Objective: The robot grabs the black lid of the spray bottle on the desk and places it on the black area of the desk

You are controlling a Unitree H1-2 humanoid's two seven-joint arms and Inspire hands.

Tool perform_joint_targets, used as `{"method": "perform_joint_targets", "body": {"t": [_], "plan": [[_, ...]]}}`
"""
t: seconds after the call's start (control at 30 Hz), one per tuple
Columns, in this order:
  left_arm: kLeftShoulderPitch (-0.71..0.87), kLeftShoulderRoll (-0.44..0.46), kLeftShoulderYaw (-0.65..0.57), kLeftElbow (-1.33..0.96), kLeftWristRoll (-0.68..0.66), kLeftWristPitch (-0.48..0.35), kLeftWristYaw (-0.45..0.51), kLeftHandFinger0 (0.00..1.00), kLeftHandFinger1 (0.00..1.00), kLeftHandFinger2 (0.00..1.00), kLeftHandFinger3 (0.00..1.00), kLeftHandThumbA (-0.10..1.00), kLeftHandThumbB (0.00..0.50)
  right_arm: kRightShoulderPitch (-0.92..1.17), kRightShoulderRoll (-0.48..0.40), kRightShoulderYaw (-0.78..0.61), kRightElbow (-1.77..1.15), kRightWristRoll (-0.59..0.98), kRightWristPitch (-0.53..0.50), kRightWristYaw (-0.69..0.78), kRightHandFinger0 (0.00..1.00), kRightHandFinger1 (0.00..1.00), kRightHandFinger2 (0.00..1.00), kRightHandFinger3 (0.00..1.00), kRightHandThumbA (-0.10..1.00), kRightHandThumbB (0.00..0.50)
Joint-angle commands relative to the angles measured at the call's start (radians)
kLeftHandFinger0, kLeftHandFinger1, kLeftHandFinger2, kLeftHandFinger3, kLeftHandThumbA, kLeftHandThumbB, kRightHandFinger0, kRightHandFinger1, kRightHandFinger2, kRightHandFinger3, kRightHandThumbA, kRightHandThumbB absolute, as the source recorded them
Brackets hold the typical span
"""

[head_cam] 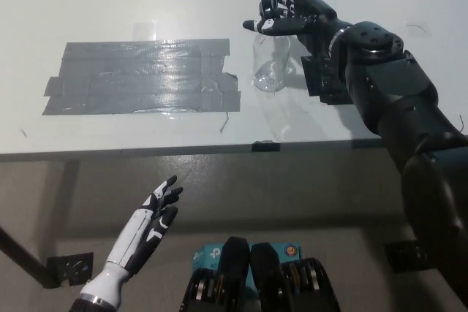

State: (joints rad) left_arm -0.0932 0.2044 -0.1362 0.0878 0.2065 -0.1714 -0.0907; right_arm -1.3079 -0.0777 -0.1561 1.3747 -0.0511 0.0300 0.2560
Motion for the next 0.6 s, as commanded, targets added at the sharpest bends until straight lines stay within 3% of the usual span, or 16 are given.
{"method": "perform_joint_targets", "body": {"t": [0.0,0.1,0.13,0.17,0.2,0.23,0.27,0.3,0.33,0.37,0.47,0.57], "plan": [[-0.018,0.013,-0.005,-0.010,0.011,-0.041,-0.007,0.89,0.91,0.91,1.00,1.00,0.000,-0.064,-0.012,0.013,-0.014,0.028,-0.004,-0.003,1.00,1.00,1.00,1.00,0.80,0.500],[-0.017,0.016,-0.007,-0.017,0.013,-0.041,-0.011,0.90,0.91,0.91,1.00,1.00,0.000,-0.068,-0.008,0.017,-0.015,0.028,-0.005,-0.015,1.00,1.00,1.00,1.00,0.77,0.500],[-0.017,0.017,-0.009,-0.017,0.011,-0.044,-0.014,0.90,0.91,0.91,1.00,1.00,0.000,-0.072,0.000,0.030,-0.016,0.007,-0.010,-0.095,1.00,1.00,1.00,1.00,0.74,0.493],[-0.018,0.018,-0.010,-0.018,0.010,-0.045,-0.016,0.90,0.91,0.91,1.00,1.00,0.000,-0.075,0.005,0.029,-0.015,0.006,-0.011,-0.137,0.82,0.78,1.00,1.00,0.59,0.473],[-0.020,0.019,-0.010,-0.017,0.009,-0.046,-0.017,0.90,0.91,0.91,1.00,1.00,0.000,-0.079,0.010,0.024,-0.013,0.008,-0.009,-0.188,0.61,0.65,0.92,1.00,0.56,0.463],[-0.020,0.020,-0.012,-0.019,0.010,-0.044,-0.017,0.90,0.91,0.91,1.00,1.00,0.000,-0.083,0.024,0.027,-0.014,0.000,-0.046,-0.257,0.02,0.06,0.24,0.37,0.23,0.369],[-0.026,0.021,-0.013,-0.015,0.014,-0.046,-0.017,0.89,0.91,0.91,1.00,1.00,0.000,-0.085,0.025,0.054,-0.017,-0.029,-0.073,-0.279,0.00,0.01,0.21,0.19,0.05,0.283],[-0.027,0.020,-0.014,-0.013,0.015,-0.049,-0.015,0.89,0.91,0.91,1.00,1.00,0.000,-0.087,0.031,0.047,-0.019,-0.018,-0.086,-0.278,0.00,0.04,0.30,0.20,-0.07,0.237],[-0.028,0.018,-0.015,-0.013,0.013,-0.046,-0.017,0.89,0.91,0.91,1.00,1.00,0.000,-0.091,0.037,0.043,-0.022,-0.011,-0.087,-0.286,0.00,0.09,0.36,0.23,-0.08,0.230],[-0.031,0.018,-0.016,-0.010,0.013,-0.045,-0.016,0.89,0.90,0.91,1.00,1.00,0.001,-0.095,0.044,0.044,-0.024,-0.009,-0.094,-0.298,0.00,0.18,0.48,0.34,-0.05,0.228],[-0.040,0.019,-0.021,0.000,0.012,-0.056,-0.017,0.89,0.90,0.91,1.00,1.00,0.003,-0.100,0.055,0.056,-0.030,-0.010,-0.111,-0.320,0.07,0.39,0.66,0.51,0.00,0.241],[-0.046,0.022,-0.027,-0.008,0.025,-0.045,-0.016,0.87,0.89,0.90,1.00,1.00,0.008,-0.106,0.059,0.060,-0.031,-0.003,-0.115,-0.335,0.06,0.42,0.70,0.57,0.01,0.226]]}}
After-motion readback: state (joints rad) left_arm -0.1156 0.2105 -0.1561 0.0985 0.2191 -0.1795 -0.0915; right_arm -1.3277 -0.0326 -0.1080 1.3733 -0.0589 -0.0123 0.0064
